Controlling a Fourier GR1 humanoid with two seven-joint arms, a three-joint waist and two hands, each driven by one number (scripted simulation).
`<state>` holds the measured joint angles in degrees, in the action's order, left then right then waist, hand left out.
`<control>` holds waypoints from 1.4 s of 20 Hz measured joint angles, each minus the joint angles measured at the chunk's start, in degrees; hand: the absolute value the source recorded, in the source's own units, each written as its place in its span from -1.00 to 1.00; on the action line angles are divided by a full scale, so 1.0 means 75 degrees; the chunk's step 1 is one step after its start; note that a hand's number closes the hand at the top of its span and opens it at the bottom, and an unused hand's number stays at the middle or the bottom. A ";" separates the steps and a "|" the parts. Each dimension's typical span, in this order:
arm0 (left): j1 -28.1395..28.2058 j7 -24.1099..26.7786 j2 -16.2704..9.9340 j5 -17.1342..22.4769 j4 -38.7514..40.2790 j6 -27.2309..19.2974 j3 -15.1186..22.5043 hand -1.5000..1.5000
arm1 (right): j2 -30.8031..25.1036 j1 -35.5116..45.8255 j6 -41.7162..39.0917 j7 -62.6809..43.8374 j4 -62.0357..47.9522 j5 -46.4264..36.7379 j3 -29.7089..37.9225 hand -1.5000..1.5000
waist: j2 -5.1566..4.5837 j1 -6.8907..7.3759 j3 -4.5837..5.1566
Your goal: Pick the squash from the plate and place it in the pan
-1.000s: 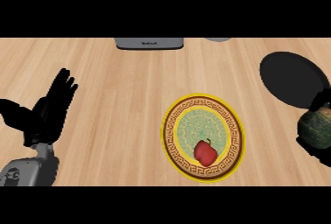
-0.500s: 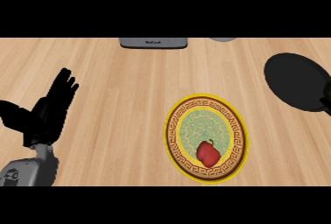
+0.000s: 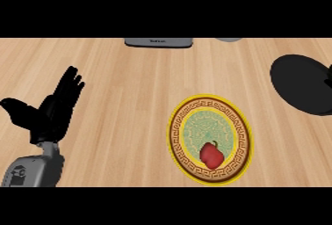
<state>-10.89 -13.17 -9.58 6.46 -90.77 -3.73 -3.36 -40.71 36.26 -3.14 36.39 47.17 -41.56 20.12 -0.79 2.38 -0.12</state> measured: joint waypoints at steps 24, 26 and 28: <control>-0.0207 -0.0013 0.0082 0.0006 0.0031 0.0112 0.0072 0.00 | 0.0068 0.1438 0.0671 0.1262 -0.5074 -0.0701 0.0085 -1.00 | -0.0160 0.0286 -0.0044; -0.0193 -0.0044 0.0069 -0.0001 -0.0007 0.0092 0.0054 0.00 | -0.0018 0.1461 0.0379 0.1495 -0.5182 -0.0420 0.0359 -1.00 | -0.0154 0.0265 -0.0049; -0.0213 -0.0050 0.0092 -0.0012 0.0007 0.0067 0.0056 0.00 | -0.0142 0.1529 0.0001 0.1633 -0.5298 -0.0093 0.0679 -1.00 | -0.0157 0.0236 -0.0053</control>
<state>-12.48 -13.54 -8.89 6.37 -90.72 -3.23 -2.94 -41.77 47.72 -3.13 48.64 7.44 -42.26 25.22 -1.96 4.15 -0.52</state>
